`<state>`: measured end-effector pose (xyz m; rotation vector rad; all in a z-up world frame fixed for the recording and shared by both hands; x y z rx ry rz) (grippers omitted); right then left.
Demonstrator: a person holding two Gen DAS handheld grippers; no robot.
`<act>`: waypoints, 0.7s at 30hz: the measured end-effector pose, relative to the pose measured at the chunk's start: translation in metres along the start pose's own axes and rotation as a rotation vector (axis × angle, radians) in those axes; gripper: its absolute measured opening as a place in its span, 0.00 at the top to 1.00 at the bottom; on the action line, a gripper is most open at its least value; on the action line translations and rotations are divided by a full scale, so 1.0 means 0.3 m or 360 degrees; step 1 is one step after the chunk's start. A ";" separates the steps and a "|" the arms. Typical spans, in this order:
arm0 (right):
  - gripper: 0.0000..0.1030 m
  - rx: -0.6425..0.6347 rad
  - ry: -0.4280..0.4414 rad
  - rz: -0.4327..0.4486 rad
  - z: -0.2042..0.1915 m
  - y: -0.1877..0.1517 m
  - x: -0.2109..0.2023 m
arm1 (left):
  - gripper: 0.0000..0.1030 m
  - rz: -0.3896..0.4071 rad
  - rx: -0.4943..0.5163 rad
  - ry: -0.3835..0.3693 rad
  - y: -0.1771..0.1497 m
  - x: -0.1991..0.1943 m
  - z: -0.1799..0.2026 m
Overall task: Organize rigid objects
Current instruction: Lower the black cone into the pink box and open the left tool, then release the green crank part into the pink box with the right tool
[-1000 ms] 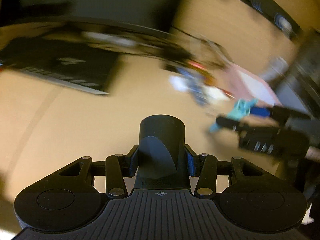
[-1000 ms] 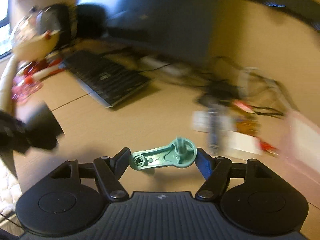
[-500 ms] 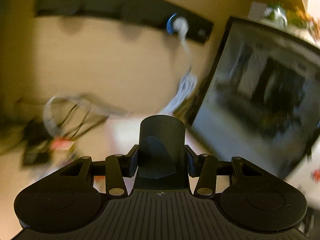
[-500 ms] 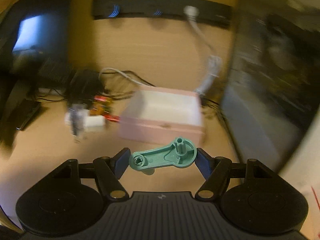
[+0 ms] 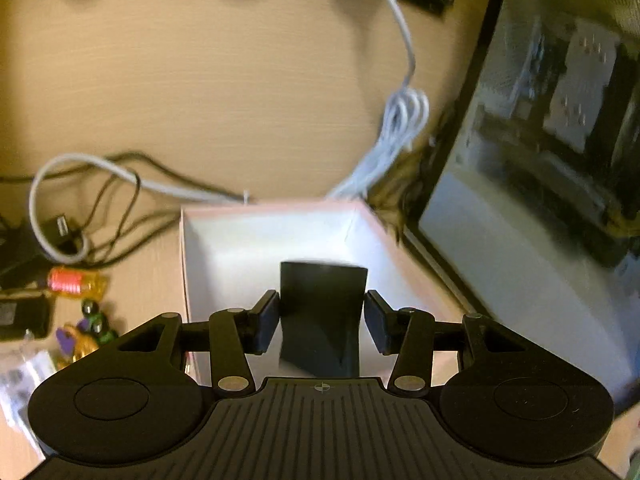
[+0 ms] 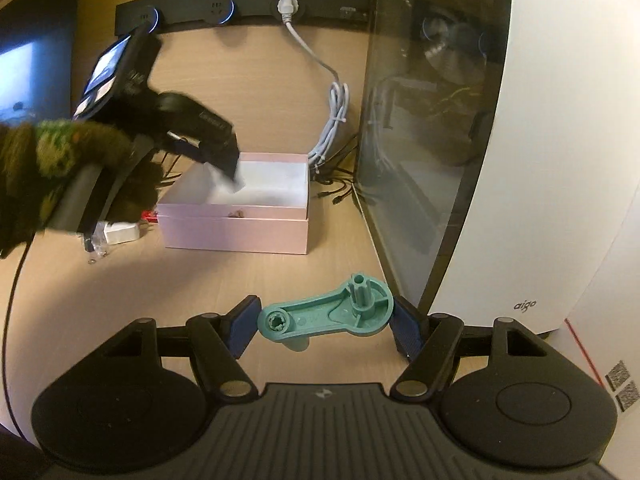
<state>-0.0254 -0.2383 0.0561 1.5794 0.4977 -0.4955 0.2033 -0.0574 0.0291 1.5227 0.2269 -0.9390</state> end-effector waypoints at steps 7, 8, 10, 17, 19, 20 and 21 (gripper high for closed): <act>0.31 -0.0091 0.0170 -0.0062 -0.079 0.059 0.066 | 0.52 -0.0033 0.0018 0.0103 -0.021 -0.024 -0.059; 0.31 -0.0107 0.0189 -0.0059 -0.091 0.066 0.071 | 0.52 0.0027 -0.0046 0.0102 -0.008 -0.056 -0.079; 0.31 -0.0126 0.0225 -0.0058 -0.109 0.073 0.081 | 0.52 0.0099 -0.0167 0.0088 -0.012 -0.122 -0.116; 0.31 -0.0109 0.0307 0.0019 -0.152 0.230 0.201 | 0.52 0.0050 -0.0421 0.0126 -0.262 -0.328 -0.200; 0.31 -0.0090 0.0301 0.0124 -0.175 0.345 0.242 | 0.52 0.0004 -0.0482 0.0169 -0.347 -0.375 -0.226; 0.31 -0.0053 0.0297 0.0189 -0.186 0.415 0.267 | 0.52 -0.0017 -0.0509 0.0200 -0.389 -0.395 -0.240; 0.31 -0.0007 0.0301 0.0237 -0.192 0.464 0.285 | 0.52 -0.0035 -0.0527 0.0234 -0.423 -0.413 -0.254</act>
Point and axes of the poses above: each gripper's, at about its wrist camera, not at the fingertips, and x roughly the way its jaws point, z to its right, y to its top, the point moved 9 cm from there along x, roughly the way its jaws point, and after that the axes turned 8 degrees about x, right-handed, at the moved point
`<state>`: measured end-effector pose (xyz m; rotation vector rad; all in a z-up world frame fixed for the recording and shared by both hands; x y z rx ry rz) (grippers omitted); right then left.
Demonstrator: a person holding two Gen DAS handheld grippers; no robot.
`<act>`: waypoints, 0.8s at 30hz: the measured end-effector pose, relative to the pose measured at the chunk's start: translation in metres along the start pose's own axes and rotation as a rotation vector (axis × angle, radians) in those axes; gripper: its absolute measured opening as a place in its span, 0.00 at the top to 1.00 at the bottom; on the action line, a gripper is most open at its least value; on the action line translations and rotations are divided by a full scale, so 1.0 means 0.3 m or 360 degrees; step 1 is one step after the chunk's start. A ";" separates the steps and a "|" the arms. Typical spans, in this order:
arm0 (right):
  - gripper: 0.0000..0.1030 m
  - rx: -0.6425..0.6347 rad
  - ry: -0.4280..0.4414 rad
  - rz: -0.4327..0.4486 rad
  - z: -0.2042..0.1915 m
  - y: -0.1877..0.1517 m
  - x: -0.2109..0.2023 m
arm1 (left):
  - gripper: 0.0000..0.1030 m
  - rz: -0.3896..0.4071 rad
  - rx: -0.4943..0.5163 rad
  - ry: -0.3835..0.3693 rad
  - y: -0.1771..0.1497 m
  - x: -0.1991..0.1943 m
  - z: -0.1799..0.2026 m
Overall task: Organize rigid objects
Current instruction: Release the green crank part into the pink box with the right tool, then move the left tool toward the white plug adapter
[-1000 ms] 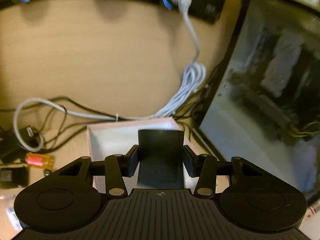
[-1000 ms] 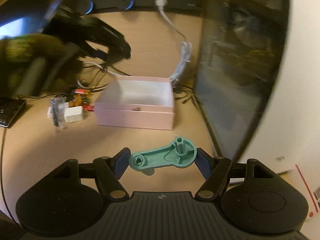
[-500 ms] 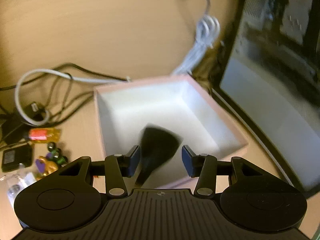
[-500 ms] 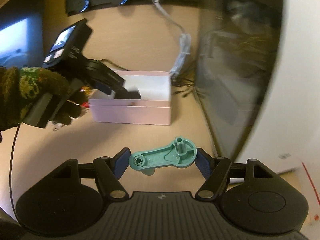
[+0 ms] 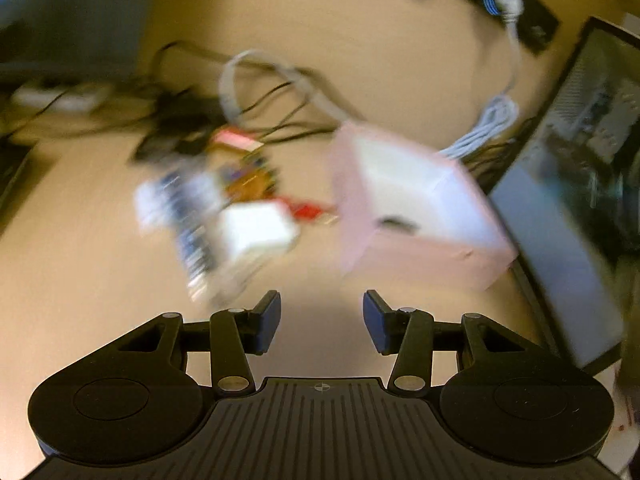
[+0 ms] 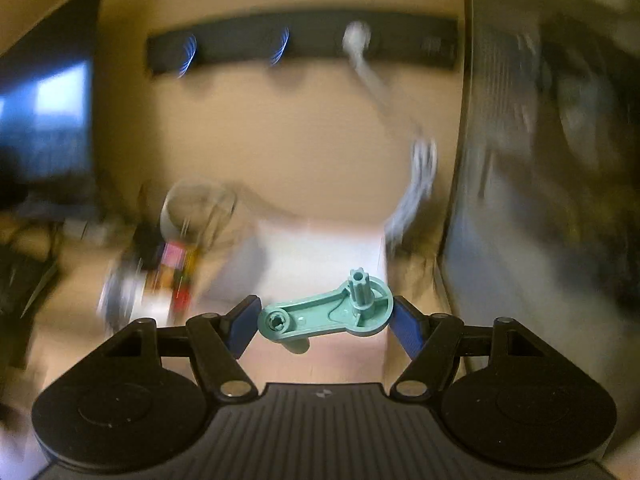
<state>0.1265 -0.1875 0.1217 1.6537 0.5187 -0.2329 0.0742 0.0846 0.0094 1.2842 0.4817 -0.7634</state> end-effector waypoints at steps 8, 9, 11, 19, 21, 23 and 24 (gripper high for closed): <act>0.29 0.0029 0.0061 -0.0120 -0.071 -0.033 0.154 | 0.52 -0.0042 0.0003 0.0244 -0.095 -0.084 -0.173; 0.29 0.0016 0.0090 -0.0153 -0.080 -0.071 0.152 | 0.52 -0.0048 0.0033 0.0247 -0.096 -0.082 -0.178; 0.29 -0.0048 0.0117 -0.0187 -0.103 -0.146 0.117 | 0.52 -0.0052 0.0116 0.0238 -0.081 -0.067 -0.167; 0.29 -0.0182 0.0042 -0.0312 -0.084 -0.374 -0.060 | 0.51 0.0015 0.0709 0.0164 0.102 0.080 -0.045; 0.29 -0.0200 -0.0022 -0.0369 -0.060 -0.415 -0.079 | 0.51 -0.0002 0.0858 0.0162 0.140 0.134 -0.032; 0.29 -0.0186 -0.0103 -0.0410 -0.027 -0.445 -0.097 | 0.51 -0.0027 0.0934 0.0128 0.159 0.181 -0.029; 0.29 -0.0169 -0.0144 -0.0433 -0.010 -0.458 -0.106 | 0.51 -0.0040 0.0966 0.0106 0.168 0.207 -0.029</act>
Point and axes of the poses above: each gripper's, at about its wrist camera, not at the fingertips, and x roughly the way its jaws point, z to its right, y to its top, the point moved 9 cm from there along x, roughly the way its jaws point, and after that the axes turned 8 degrees about x, right-handed, at the moved point
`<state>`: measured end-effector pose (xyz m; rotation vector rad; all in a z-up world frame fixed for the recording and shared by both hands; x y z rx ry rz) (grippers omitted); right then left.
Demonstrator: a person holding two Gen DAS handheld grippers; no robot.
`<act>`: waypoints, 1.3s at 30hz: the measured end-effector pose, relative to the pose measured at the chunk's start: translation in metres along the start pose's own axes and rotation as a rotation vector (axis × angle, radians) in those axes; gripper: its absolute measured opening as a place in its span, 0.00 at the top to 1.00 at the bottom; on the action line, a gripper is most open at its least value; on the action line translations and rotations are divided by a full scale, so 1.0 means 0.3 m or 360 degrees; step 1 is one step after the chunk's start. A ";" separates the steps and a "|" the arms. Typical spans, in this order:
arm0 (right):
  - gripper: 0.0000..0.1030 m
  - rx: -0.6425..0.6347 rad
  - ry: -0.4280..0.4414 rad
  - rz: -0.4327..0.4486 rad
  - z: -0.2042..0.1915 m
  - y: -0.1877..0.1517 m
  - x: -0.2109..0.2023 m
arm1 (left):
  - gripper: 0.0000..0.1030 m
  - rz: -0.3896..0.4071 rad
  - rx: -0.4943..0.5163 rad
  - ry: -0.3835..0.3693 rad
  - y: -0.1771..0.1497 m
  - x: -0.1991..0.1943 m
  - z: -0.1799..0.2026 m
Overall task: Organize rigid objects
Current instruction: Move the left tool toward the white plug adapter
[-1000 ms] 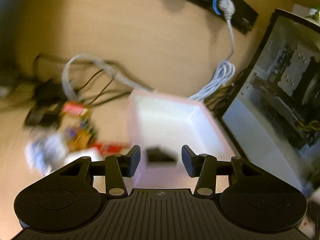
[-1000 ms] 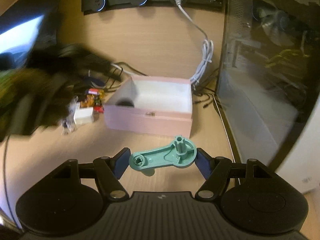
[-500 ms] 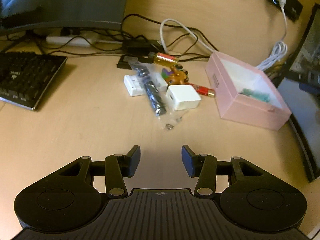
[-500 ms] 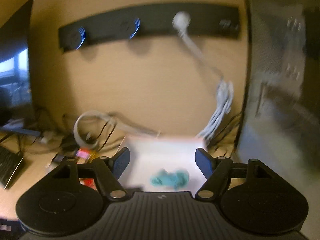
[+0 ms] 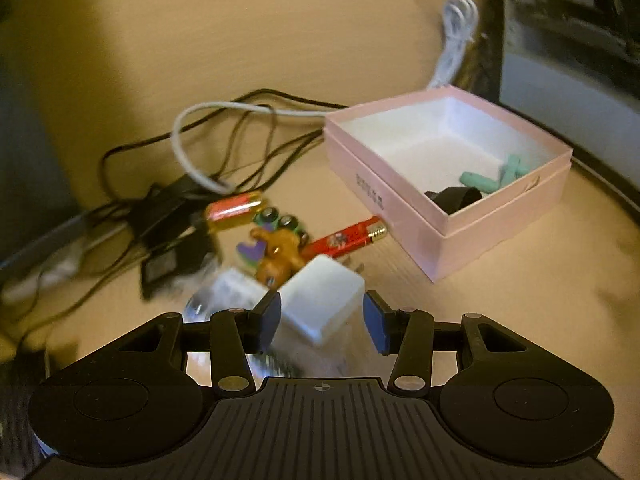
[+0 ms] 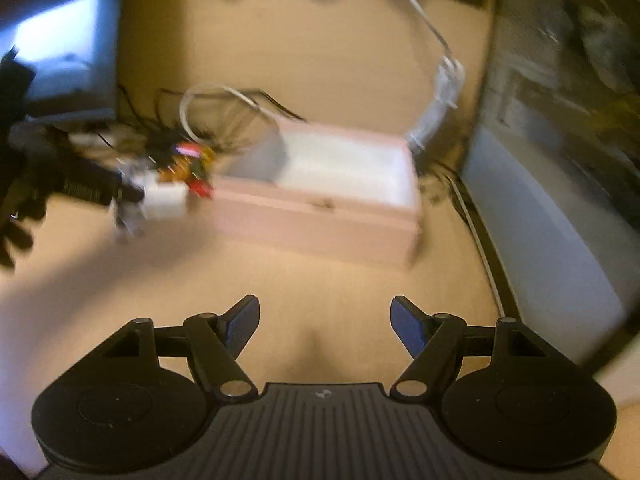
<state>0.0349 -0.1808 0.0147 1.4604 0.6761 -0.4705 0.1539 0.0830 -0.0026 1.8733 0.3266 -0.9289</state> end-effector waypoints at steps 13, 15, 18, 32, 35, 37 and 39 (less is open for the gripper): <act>0.29 0.0115 -0.0291 -0.0084 0.133 -0.072 -0.072 | 0.49 -0.0014 0.0098 -0.0420 0.000 0.062 0.070; 0.29 0.0105 -0.0302 -0.0080 0.127 -0.070 -0.071 | 0.49 0.0020 0.0158 -0.0326 0.008 0.053 0.072; 0.29 0.0075 -0.0303 -0.0060 0.116 -0.065 -0.076 | 0.50 0.0000 0.0191 -0.0168 0.017 0.077 0.034; 0.29 0.0058 -0.0333 -0.0083 0.116 -0.092 -0.091 | 0.49 -0.0061 -0.0279 -0.0519 0.048 0.150 -0.073; 0.29 0.0078 -0.0332 -0.0090 0.122 -0.099 -0.085 | 0.49 -0.0063 -0.0176 -0.0598 0.041 0.114 -0.016; 0.29 0.0083 -0.0331 -0.0099 0.122 -0.100 -0.077 | 0.50 -0.0050 -0.0002 -0.0476 0.030 0.103 0.010; 0.29 0.0081 -0.0330 -0.0100 0.117 -0.099 -0.071 | 0.50 -0.0046 0.0167 -0.0372 0.017 0.099 0.026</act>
Point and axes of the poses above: each gripper's, at about its wrist camera, not at the fingertips, and x roughly the way its jaws point, z to its right, y to its top, the point moved 9 cm from there along x, roughly the way its jaws point, and after that the axes turned 8 degrees about x, right-handed, at the moved point
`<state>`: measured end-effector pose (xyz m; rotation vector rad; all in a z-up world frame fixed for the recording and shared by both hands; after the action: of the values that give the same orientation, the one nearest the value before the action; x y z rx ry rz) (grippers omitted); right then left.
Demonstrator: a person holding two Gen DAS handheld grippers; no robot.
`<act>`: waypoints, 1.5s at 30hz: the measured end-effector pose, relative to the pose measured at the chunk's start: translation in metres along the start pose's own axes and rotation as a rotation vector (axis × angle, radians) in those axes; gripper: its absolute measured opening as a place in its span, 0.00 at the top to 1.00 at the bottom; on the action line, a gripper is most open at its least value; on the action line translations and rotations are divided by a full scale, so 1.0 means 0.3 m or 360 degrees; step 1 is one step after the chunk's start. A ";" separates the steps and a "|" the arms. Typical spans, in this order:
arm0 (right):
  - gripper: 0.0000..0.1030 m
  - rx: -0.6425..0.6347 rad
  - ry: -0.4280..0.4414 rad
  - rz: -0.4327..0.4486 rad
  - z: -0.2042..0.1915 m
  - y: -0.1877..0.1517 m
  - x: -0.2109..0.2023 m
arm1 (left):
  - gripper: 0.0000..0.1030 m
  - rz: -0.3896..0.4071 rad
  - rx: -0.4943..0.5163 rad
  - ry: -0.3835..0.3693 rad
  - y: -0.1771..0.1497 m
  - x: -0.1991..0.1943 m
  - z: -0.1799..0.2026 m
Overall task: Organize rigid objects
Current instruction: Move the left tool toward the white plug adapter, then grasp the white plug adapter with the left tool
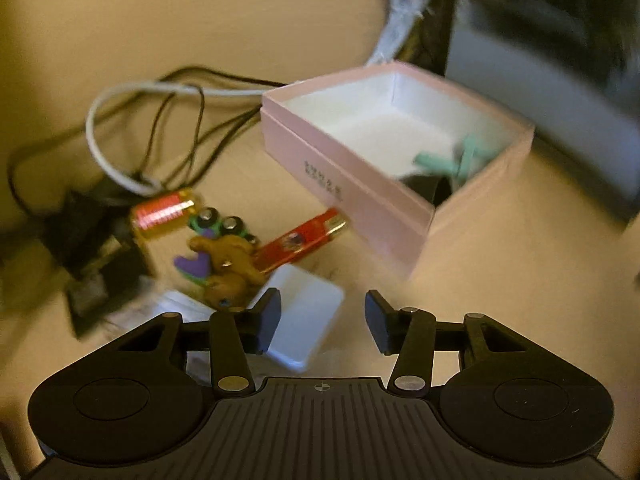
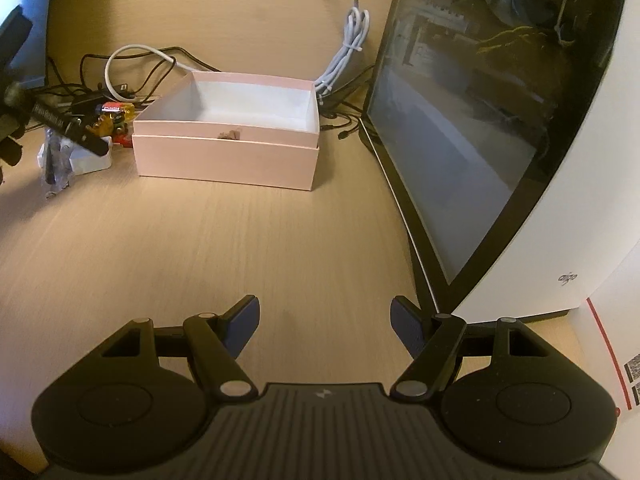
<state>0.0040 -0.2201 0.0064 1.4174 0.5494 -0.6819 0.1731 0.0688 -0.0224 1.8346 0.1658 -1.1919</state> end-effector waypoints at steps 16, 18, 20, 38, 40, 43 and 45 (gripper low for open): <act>0.29 -0.0031 -0.0037 -0.0008 0.003 -0.023 -0.007 | 0.44 -0.0072 -0.0208 -0.0112 -0.051 0.035 -0.035; 0.29 -0.0014 -0.0040 -0.0019 0.010 -0.027 -0.004 | 0.44 -0.0035 -0.0173 -0.0148 -0.040 0.017 -0.002; 0.29 -0.0004 -0.0037 -0.0042 0.012 -0.032 0.007 | 0.44 -0.0025 -0.0099 -0.0098 -0.029 0.007 0.023; 0.29 -0.0001 -0.0001 -0.0086 0.021 -0.055 0.034 | 0.51 -0.0022 -0.0470 0.0149 -0.011 0.078 0.001; 0.29 -0.0012 0.0016 -0.0079 0.017 -0.048 0.041 | 0.51 -0.0029 -0.0474 0.0233 -0.019 0.071 0.020; 0.29 -0.0038 0.0050 -0.0054 0.002 -0.034 0.048 | 0.52 -0.0062 -0.0461 0.0265 -0.022 0.058 0.050; 0.29 -0.0060 0.0086 -0.0042 -0.013 -0.021 0.058 | 0.52 -0.0023 -0.0535 0.0215 -0.032 0.018 0.077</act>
<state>0.0118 -0.2181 -0.0108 1.3984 0.6214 -0.6527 0.1556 0.0551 -0.0352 1.6171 0.4305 -0.9824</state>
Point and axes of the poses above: each gripper's, at about its wrist camera, not at the fingertips, and x roughly the way its jaws point, z to its right, y to its top, the point moved 9 cm from there along x, roughly the way its jaws point, and after that the axes turned 8 degrees about x, right-handed, at the moved point
